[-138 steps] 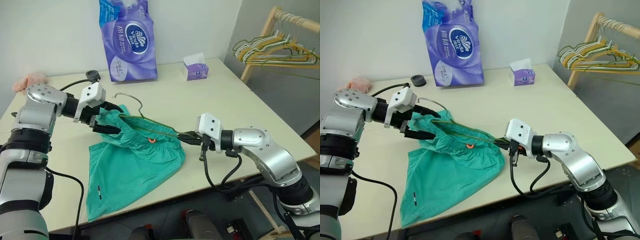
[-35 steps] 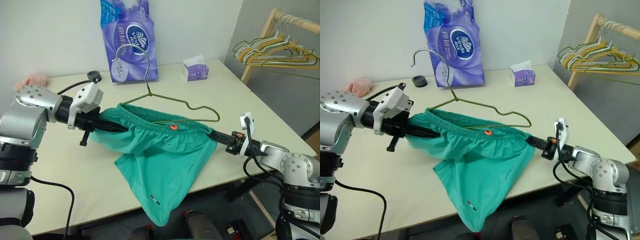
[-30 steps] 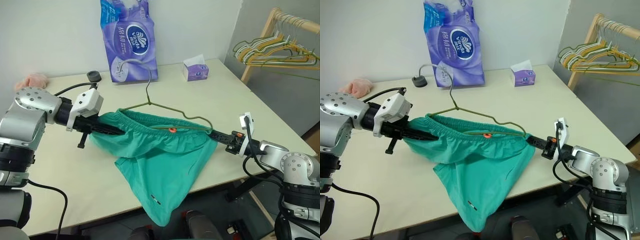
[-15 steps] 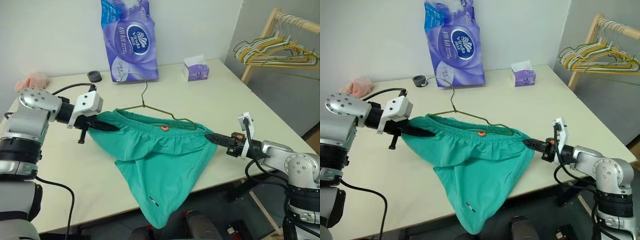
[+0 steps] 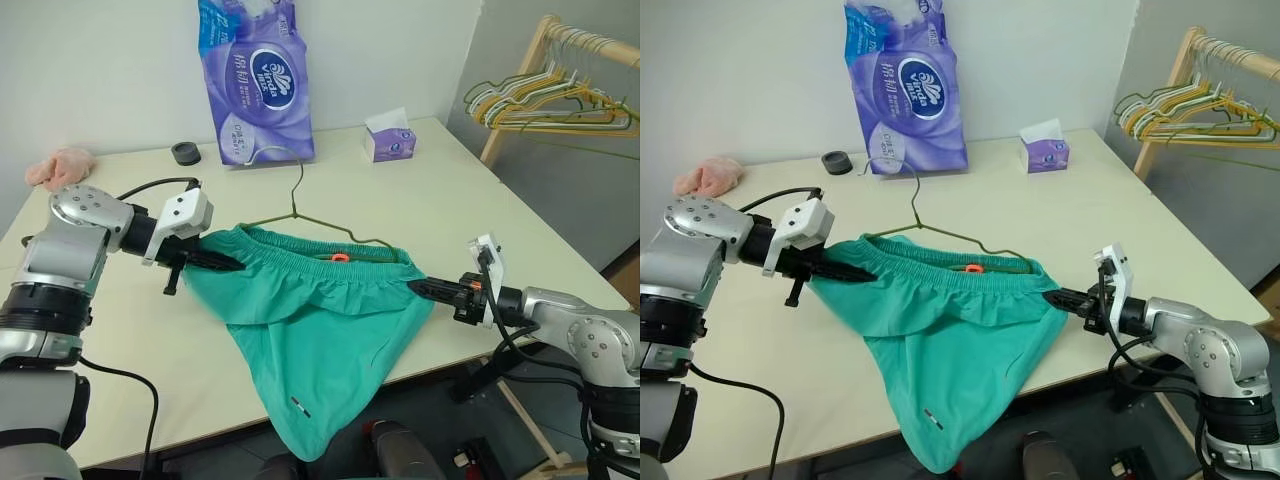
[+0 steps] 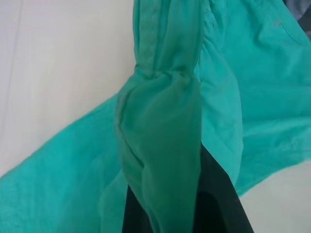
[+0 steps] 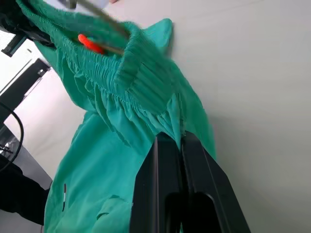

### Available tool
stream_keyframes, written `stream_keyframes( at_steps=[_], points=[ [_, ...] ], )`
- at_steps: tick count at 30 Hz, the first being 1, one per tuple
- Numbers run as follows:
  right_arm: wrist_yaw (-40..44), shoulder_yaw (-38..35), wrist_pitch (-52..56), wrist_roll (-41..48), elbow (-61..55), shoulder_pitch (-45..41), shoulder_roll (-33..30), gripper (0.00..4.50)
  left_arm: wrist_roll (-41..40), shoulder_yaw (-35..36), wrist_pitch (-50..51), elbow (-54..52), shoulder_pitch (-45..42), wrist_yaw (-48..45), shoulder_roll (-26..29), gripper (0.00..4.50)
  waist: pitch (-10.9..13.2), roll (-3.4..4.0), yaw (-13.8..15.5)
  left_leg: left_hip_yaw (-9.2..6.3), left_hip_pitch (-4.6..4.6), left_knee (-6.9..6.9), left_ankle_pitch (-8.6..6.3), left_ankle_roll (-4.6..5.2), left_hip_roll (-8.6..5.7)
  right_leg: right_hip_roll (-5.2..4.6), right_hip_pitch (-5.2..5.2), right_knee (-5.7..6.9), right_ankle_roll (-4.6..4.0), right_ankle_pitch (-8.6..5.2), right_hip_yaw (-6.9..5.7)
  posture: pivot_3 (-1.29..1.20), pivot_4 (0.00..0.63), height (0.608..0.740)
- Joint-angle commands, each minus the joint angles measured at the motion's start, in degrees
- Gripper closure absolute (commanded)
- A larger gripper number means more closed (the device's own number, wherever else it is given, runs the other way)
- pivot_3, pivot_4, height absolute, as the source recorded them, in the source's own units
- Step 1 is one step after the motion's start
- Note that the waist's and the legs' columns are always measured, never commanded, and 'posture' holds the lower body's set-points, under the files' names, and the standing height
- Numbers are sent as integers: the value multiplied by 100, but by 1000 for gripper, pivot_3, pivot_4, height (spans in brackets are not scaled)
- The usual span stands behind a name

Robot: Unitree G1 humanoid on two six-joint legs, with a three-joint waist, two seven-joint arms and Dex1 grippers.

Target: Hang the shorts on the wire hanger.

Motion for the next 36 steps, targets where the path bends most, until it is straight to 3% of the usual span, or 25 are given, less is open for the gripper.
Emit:
stream_keyframes(
  at_steps=[1,9,18,26,29,36],
  points=[
    [178,-131,-162,-88,-50,-306,-287,4484,173,132,-209,-110,25,32,179,4500,0,1,0,1,1,0,0,0,0,0,0,0,0,0,0,-237,55,740],
    [701,327,-311,-239,-586,-585,-934,4484,560,106,-445,109,9,524,-76,4500,0,0,6,-1,1,0,0,0,-2,0,3,-3,0,0,-4,-243,56,740],
    [612,1637,-633,-1198,-699,-1856,-629,4484,778,-41,-404,-157,46,746,-578,4500,0,0,-20,-3,-2,0,0,0,2,-5,-2,-4,0,0,-3,-257,57,740],
    [738,2104,-1323,-2180,-569,-2095,-707,4484,686,-26,-289,-432,321,730,-638,4500,0,0,-13,-3,-3,1,0,0,0,-17,-3,-3,-1,0,-2,-254,56,740],
    [931,2231,-1446,-2354,-741,-2078,-814,3899,677,-29,-279,-479,356,796,-724,4500,0,0,-14,-3,-3,2,0,0,0,-17,-3,-3,-1,0,-3,-255,55,740],
    [1160,2099,-1434,-2466,-1034,-1940,-1124,1574,701,-8,-316,-589,477,1085,-989,4500,0,0,-12,-3,-3,2,0,0,0,-19,-3,-4,-1,1,-3,-258,56,740]
  ],
)
